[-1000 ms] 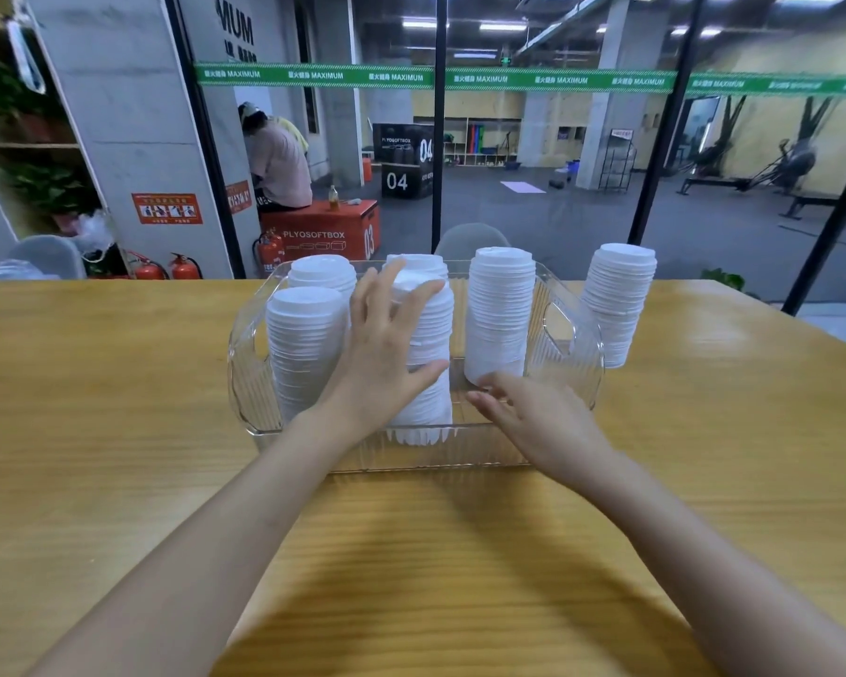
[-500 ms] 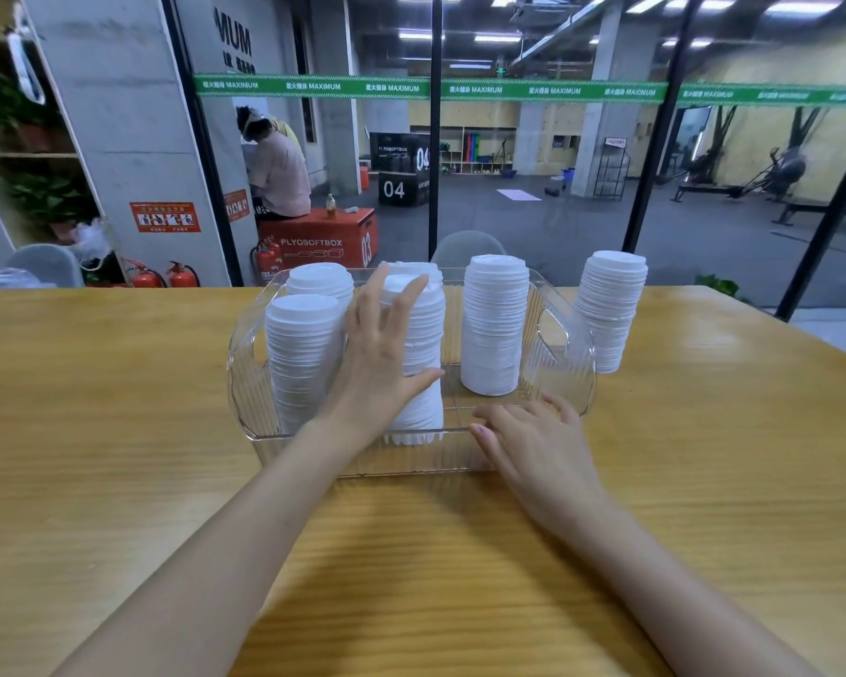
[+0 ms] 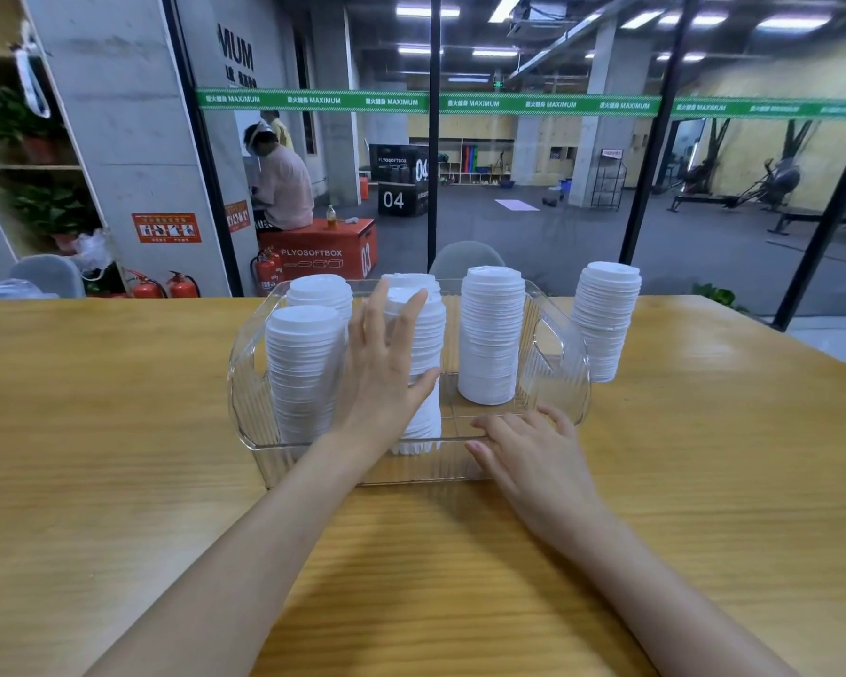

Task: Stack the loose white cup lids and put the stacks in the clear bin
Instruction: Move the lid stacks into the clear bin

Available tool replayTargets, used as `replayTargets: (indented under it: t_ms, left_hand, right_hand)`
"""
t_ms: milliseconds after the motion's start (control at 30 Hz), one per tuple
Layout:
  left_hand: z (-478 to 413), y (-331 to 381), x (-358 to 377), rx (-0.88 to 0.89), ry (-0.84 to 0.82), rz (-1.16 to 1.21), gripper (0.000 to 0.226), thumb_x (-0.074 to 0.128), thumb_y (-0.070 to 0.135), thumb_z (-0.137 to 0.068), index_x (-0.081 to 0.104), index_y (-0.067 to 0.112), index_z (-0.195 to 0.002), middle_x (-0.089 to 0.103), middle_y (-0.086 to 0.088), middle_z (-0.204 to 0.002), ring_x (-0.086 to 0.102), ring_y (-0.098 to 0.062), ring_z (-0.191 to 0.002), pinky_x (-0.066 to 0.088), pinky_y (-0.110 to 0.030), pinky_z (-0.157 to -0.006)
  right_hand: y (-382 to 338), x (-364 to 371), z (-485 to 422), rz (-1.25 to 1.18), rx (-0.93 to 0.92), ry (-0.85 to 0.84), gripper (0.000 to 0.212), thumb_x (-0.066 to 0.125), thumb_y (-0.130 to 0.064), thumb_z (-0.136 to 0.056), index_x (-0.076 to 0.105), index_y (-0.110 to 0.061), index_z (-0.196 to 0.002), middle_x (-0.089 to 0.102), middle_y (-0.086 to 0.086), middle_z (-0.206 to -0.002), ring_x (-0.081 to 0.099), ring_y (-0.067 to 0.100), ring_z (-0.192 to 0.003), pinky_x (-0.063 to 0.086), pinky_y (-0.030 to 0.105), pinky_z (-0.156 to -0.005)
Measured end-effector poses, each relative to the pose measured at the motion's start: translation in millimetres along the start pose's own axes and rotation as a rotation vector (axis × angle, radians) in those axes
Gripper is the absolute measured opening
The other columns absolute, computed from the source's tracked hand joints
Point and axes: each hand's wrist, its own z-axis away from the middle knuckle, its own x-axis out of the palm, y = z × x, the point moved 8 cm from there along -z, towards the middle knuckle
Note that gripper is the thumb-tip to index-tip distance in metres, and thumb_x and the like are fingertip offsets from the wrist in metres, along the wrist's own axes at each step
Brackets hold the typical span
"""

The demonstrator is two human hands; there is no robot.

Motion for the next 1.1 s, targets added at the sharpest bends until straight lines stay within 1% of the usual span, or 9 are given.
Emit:
replayTargets:
  t_ms: [100, 233, 367, 533, 667, 800, 900, 1000, 1100]
  left_hand:
    - [1, -2, 0, -0.025, 0.009, -0.007, 0.088, 0.077, 0.03, -0.081, 0.018, 0.029, -0.146, 0.019, -0.014, -0.158, 0.029, -0.036, -0.138, 0.034, -0.048, -0.11]
    - [2, -1, -1, -0.033, 0.003, -0.017, 0.091, 0.077, 0.031, -0.079, 0.018, 0.029, -0.148, 0.015, -0.014, -0.158, 0.02, -0.038, -0.142, 0.027, -0.052, -0.113]
    - [6, 22, -9, 0.056, 0.043, -0.064, 0.079, 0.067, 0.037, -0.082, 0.026, 0.023, -0.147, 0.019, -0.015, -0.157, 0.018, -0.038, -0.144, 0.026, -0.053, -0.114]
    - [20, 80, -2, 0.167, 0.066, 0.035, 0.066, 0.062, 0.033, -0.087, 0.032, 0.019, -0.144, 0.033, -0.015, -0.153, 0.025, -0.034, -0.141, 0.027, -0.046, -0.114]
    - [33, 130, 19, 0.239, 0.036, 0.159, 0.052, 0.045, 0.033, -0.094, 0.038, 0.017, -0.143, 0.035, -0.009, -0.15, 0.033, -0.032, -0.137, 0.032, -0.044, -0.113]
    - [44, 179, 56, 0.328, -0.041, 0.244, 0.047, 0.043, 0.026, -0.095, 0.037, 0.02, -0.141, 0.041, -0.008, -0.149, 0.039, -0.029, -0.136, 0.036, -0.05, -0.11]
    - [46, 201, 80, 0.322, -0.044, 0.189, 0.045, 0.044, 0.026, -0.093, 0.038, 0.024, -0.138, 0.047, -0.004, -0.145, 0.044, -0.026, -0.132, 0.036, -0.054, -0.108]
    - [38, 212, 97, 0.285, -0.016, 0.095, 0.045, 0.044, 0.025, -0.091, 0.045, 0.023, -0.136, 0.048, -0.004, -0.144, 0.04, -0.023, -0.137, 0.026, -0.061, -0.111]
    - [31, 227, 105, 0.301, 0.024, 0.053, 0.046, 0.044, 0.023, -0.089, 0.046, 0.022, -0.135, 0.045, -0.005, -0.146, 0.034, -0.024, -0.142, 0.01, -0.063, -0.116]
  right_hand:
    - [0, 0, 0, 0.02, -0.006, -0.017, 0.044, 0.033, -0.05, -0.098, 0.07, -0.026, -0.097, 0.07, -0.009, -0.081, 0.068, 0.021, -0.078, 0.033, 0.039, -0.094]
    - [1, -7, 2, -0.021, -0.067, -0.011, 0.039, 0.04, -0.047, -0.094, 0.069, -0.023, -0.105, 0.069, -0.007, -0.093, 0.066, 0.022, -0.089, 0.035, 0.039, -0.097]
    - [10, -28, 11, -0.077, -0.14, 0.055, 0.036, 0.046, -0.043, -0.094, 0.069, -0.019, -0.11, 0.068, -0.005, -0.105, 0.061, 0.022, -0.101, 0.035, 0.037, -0.104]
    - [34, -55, 30, -0.071, -0.183, 0.117, 0.028, 0.052, -0.036, -0.092, 0.066, -0.021, -0.11, 0.067, -0.004, -0.109, 0.057, 0.021, -0.105, 0.037, 0.042, -0.106]
    - [72, -64, 47, -0.026, -0.115, 0.115, 0.028, 0.051, -0.036, -0.092, 0.069, -0.02, -0.107, 0.068, -0.002, -0.109, 0.058, 0.023, -0.105, 0.038, 0.044, -0.105]
    - [117, -63, 60, 0.028, -0.025, 0.073, 0.028, 0.05, -0.035, -0.09, 0.067, -0.02, -0.106, 0.068, 0.0, -0.108, 0.059, 0.026, -0.103, 0.037, 0.043, -0.103]
    - [152, -56, 65, 0.085, 0.051, -0.005, 0.031, 0.049, -0.036, -0.087, 0.07, -0.02, -0.105, 0.07, 0.0, -0.107, 0.064, 0.03, -0.101, 0.037, 0.044, -0.099]
    - [186, -48, 66, 0.105, 0.128, -0.068, 0.024, 0.069, -0.029, -0.083, 0.07, -0.022, -0.106, 0.07, 0.0, -0.106, 0.065, 0.031, -0.099, 0.047, 0.048, -0.094]
    - [209, -39, 63, 0.082, 0.183, -0.143, 0.038, 0.087, -0.022, -0.07, 0.071, -0.021, -0.104, 0.071, 0.002, -0.102, 0.067, 0.033, -0.094, 0.053, 0.052, -0.087]
